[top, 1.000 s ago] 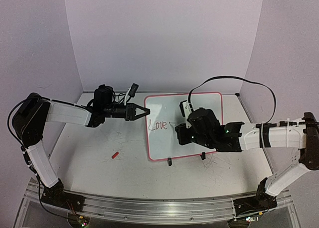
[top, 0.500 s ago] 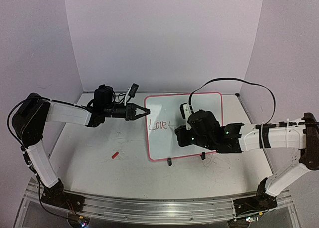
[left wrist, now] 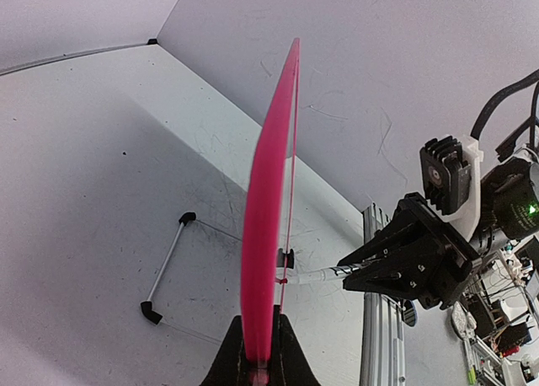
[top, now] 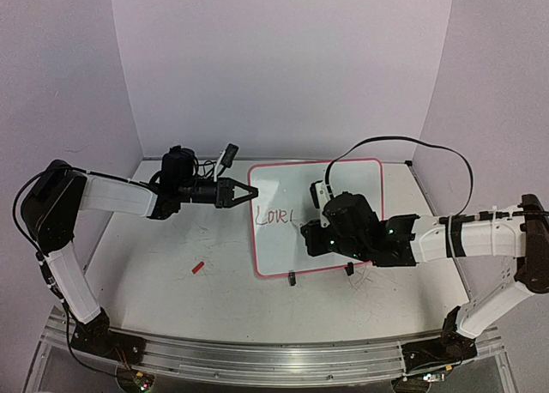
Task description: Write a sentence on the whiteboard
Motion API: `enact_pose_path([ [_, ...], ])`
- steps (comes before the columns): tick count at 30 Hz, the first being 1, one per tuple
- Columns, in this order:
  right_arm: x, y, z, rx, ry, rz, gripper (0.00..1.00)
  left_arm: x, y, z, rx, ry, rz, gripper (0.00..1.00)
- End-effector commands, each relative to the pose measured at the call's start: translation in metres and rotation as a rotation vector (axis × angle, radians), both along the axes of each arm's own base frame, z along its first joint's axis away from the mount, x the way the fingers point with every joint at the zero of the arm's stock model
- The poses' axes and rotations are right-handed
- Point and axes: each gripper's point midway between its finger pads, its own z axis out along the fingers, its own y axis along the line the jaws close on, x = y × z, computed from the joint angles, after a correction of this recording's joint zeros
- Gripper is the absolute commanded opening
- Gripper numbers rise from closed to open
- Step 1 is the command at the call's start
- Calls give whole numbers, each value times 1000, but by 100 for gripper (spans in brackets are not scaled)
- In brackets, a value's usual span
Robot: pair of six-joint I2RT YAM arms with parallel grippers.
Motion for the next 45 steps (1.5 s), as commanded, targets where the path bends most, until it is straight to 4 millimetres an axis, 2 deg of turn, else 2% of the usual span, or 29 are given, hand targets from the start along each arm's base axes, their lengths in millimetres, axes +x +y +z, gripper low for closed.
enact_pose_path([
  [1, 3, -9, -2, -2, -3, -37, 0, 11, 3, -7, 23, -38, 47, 0],
  [9, 12, -6, 14, 33, -47, -56, 0, 10, 4, -5, 20, -39, 45, 0],
  [36, 35, -17, 37, 60, -111, -117, 0, 9, 2, -8, 22, -31, 40, 0],
  [45, 35, -23, 35, 64, -108, -141, 0, 9, 2, -9, 25, -29, 40, 0],
])
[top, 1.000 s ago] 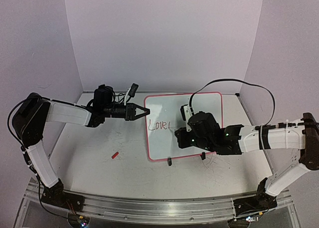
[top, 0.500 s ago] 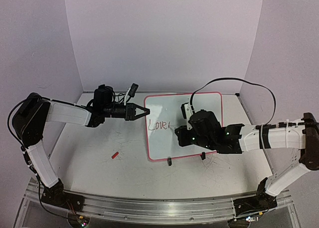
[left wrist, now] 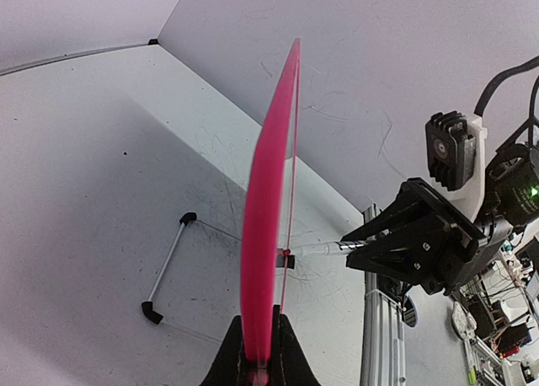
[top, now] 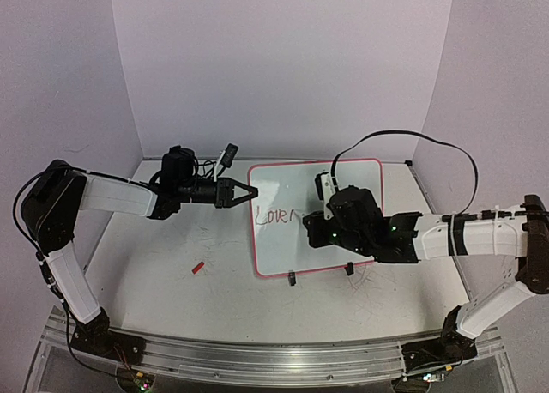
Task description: Write a sentence on the whiteboard
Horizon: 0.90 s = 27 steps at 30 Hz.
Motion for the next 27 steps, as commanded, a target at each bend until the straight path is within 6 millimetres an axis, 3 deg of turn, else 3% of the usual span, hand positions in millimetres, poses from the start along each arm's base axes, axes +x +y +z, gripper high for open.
enact_pose_path([
  [1, 20, -19, 19, 21, -56, -111, 0, 9, 2, -9, 24, -30, 38, 0],
  [6, 17, -19, 17, 19, -43, -105, 0, 9, 2, -9, 24, -30, 39, 0],
  [18, -2, -19, -16, -13, 40, -59, 0, 9, 2, -11, 28, -27, 41, 0],
  [27, -10, -17, -25, -15, 67, -45, 0, 10, 2, -12, 28, -26, 38, 0],
])
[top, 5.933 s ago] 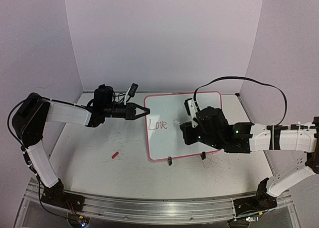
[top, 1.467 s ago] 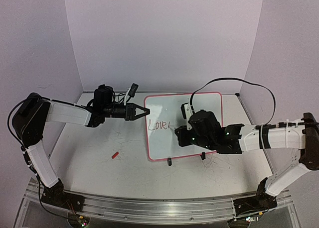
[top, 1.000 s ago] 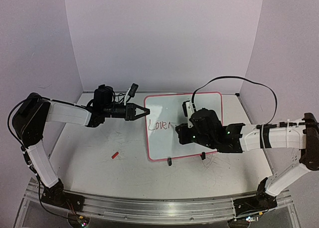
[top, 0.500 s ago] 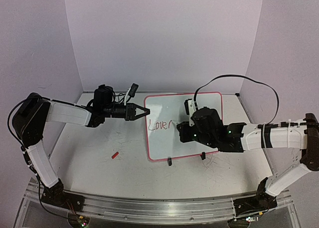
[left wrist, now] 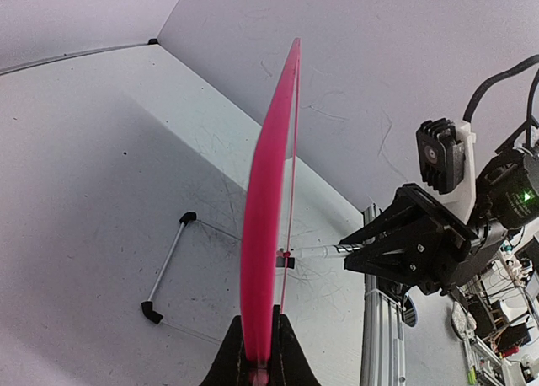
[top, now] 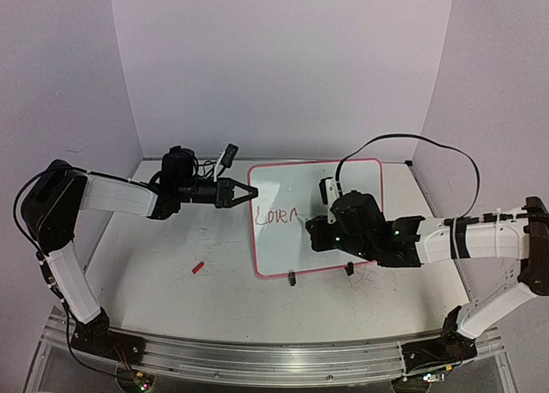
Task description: Write a sentence on the whiteboard
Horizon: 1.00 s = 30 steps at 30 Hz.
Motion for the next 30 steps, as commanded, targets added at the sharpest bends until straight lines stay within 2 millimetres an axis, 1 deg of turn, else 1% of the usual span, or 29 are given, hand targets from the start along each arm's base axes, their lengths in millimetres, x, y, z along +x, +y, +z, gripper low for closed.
enact_pose_path([
  [1, -5, -10, -18, -41, 38, -21, 0, 10, 2, -10, 26, -29, 39, 0],
  [6, -8, -10, -22, -45, 48, -16, 0, 9, 2, -11, 27, -27, 39, 0],
  [10, -7, -11, -21, -47, 45, -21, 0, 9, 3, -11, 28, -26, 40, 0],
  [13, -4, -9, -15, -45, 28, -29, 0, 9, 3, -11, 27, -28, 40, 0],
  [22, 15, -7, 17, -22, -57, -64, 0, 9, 2, -9, 24, -30, 35, 0],
  [25, 20, -8, 21, -19, -68, -71, 0, 9, 2, -9, 24, -30, 36, 0],
  [30, 24, -10, 23, -16, -74, -78, 0, 9, 2, -9, 24, -31, 36, 0],
])
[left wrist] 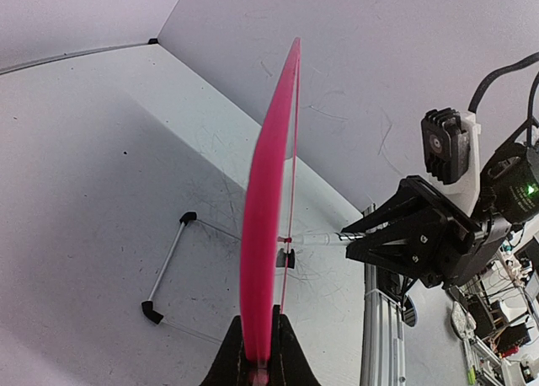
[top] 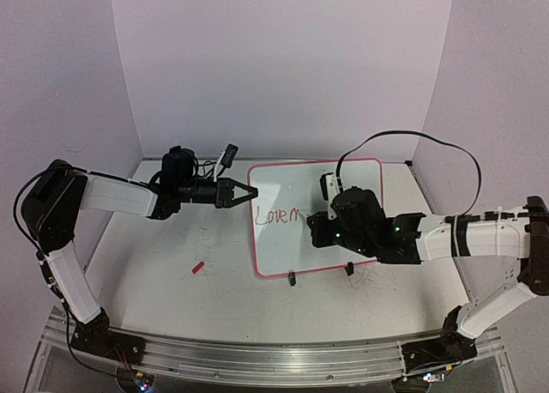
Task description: Write a sentence on the whiteboard
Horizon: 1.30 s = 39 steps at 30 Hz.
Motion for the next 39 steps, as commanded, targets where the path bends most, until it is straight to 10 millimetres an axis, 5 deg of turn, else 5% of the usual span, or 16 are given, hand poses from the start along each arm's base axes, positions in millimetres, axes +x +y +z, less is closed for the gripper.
enact_pose_path([
  [1, 18, -8, 15, 2, -49, -65, 0, 9, 2, -8, 24, -33, 38, 0],
  [23, -14, -13, -23, -5, 65, -39, 0, 8, 3, -10, 27, -31, 41, 0],
  [27, -13, -16, -19, -7, 52, -49, 0, 8, 4, -10, 27, -29, 42, 0],
  [35, -12, -7, 24, 78, -21, -9, 0, 9, 3, -7, 22, -32, 42, 0],
  [39, -12, -13, 22, 78, -22, -18, 0, 8, 4, -6, 23, -33, 43, 0],
])
